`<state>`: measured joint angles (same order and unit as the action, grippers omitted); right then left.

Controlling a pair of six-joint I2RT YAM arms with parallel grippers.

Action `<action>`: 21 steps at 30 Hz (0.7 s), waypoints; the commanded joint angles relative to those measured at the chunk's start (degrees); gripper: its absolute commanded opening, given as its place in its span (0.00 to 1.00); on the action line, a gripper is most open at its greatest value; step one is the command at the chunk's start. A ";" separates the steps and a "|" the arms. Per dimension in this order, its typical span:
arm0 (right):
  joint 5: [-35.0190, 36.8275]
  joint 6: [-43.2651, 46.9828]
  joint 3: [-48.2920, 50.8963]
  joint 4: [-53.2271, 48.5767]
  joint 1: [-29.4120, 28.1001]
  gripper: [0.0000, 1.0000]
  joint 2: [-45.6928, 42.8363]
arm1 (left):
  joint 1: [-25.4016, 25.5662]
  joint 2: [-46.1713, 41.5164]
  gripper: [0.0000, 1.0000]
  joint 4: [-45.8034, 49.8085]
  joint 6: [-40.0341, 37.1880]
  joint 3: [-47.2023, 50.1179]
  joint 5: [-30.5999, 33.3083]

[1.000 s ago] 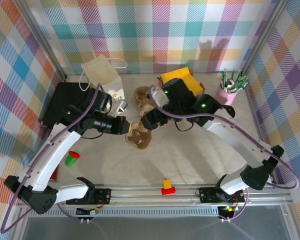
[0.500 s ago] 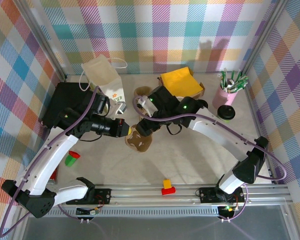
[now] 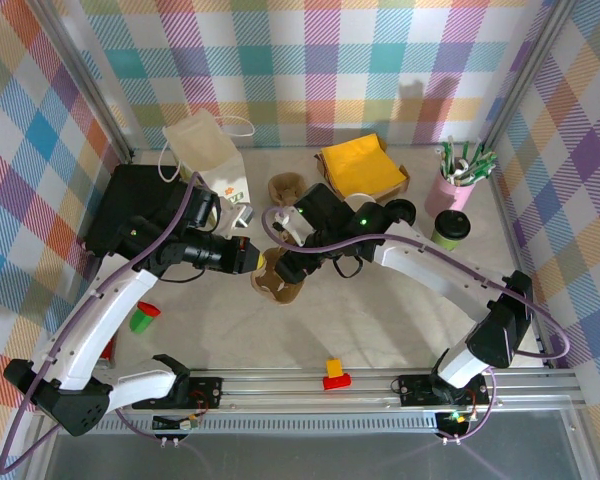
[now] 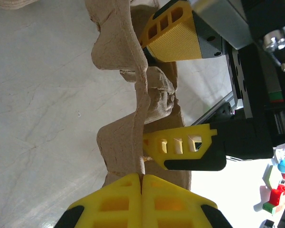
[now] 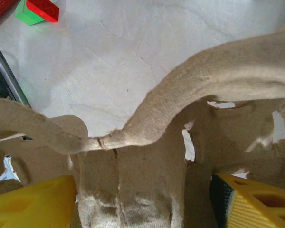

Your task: Pack the takeout coffee

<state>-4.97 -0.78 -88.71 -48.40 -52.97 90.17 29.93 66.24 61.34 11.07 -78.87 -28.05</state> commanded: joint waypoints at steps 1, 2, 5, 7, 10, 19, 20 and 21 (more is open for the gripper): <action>-0.30 0.78 0.44 1.68 -0.45 0.74 -1.91 | 0.30 -0.71 0.00 -0.26 -0.26 0.73 -1.15; -0.22 0.80 0.46 1.90 -0.47 0.74 -2.10 | 0.30 -0.67 0.00 -0.33 -0.33 0.87 -1.11; 0.05 0.77 0.86 2.58 -0.47 0.74 -2.53 | 0.30 -0.67 0.00 -0.35 -0.17 1.08 -1.13; 0.14 0.69 1.19 2.86 -0.47 0.72 -2.64 | 0.30 -0.67 0.00 -0.41 -0.17 1.09 -1.12; 0.05 0.84 1.65 3.05 -0.47 0.68 -2.74 | 0.30 -0.57 0.00 -0.35 -0.11 1.01 -0.98; 1.10 0.86 2.28 2.87 -0.46 0.70 -2.42 | 0.30 -0.27 0.00 -0.35 0.09 0.46 -1.06; 1.19 1.02 2.24 2.78 -0.47 0.70 -2.37 | 0.30 -0.27 0.00 -0.35 0.09 0.39 -0.97; 1.19 1.07 2.18 2.76 -0.47 0.70 -2.37 | 0.30 -0.23 0.00 -0.35 0.09 0.41 -0.95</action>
<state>-4.19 -0.56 -86.87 -45.95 -52.97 88.92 29.93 66.26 61.34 11.09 -78.15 -28.03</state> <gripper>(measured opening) 0.698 0.048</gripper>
